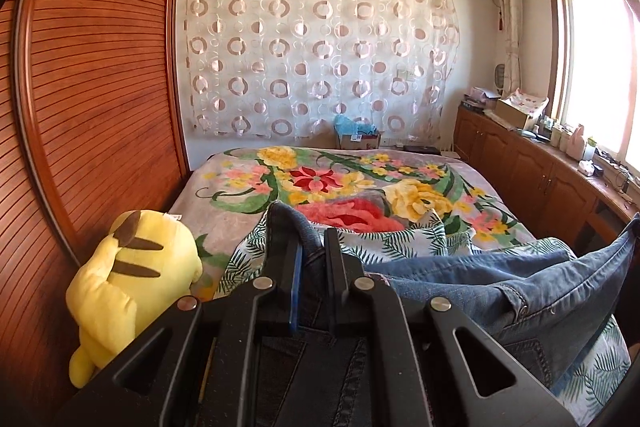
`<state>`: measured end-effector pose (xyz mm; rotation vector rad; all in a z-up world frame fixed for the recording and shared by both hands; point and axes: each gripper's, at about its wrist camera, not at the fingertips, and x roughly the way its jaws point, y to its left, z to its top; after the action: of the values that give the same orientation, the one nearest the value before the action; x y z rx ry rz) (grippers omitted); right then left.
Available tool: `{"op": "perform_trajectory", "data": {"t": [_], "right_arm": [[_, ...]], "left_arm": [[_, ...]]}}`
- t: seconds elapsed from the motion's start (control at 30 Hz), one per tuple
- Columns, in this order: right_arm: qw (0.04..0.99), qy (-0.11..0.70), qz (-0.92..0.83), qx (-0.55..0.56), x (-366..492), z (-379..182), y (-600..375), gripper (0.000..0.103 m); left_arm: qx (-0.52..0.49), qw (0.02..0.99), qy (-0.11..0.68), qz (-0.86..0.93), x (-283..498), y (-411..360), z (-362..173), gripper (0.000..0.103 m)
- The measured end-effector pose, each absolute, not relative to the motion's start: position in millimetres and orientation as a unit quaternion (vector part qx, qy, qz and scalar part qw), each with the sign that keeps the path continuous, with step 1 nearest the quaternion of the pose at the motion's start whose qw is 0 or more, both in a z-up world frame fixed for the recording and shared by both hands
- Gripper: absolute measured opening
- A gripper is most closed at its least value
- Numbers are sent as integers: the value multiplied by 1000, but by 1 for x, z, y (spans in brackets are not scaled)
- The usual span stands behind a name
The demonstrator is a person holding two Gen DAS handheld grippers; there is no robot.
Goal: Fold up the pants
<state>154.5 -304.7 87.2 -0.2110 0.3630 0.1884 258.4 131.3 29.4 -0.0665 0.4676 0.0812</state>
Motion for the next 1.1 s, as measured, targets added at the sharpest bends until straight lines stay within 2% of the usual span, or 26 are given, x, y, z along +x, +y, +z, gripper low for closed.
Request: {"op": "perform_trajectory", "data": {"t": [0.47,0.83,0.9,0.93,0.97,1.03,1.1], "right_arm": [[973,185,90,-105,232,69,-292,10],[960,243,77,-116,270,49,-284,10],[960,245,73,-114,277,58,-281,10],[960,245,73,-111,278,63,-282,10],[961,243,75,-106,278,67,-282,11],[962,244,71,-101,273,73,-285,26],[962,247,71,-94,265,77,-288,28]], "left_arm": [[-42,966,252,45,329,139,3,11],[-33,959,280,41,334,135,-15,11],[-34,958,284,34,329,134,-14,17],[-31,959,281,29,324,133,-13,24],[-24,960,276,28,318,132,-12,35],[-17,964,264,20,304,128,-9,50],[-15,965,263,10,293,125,-7,57]]}}
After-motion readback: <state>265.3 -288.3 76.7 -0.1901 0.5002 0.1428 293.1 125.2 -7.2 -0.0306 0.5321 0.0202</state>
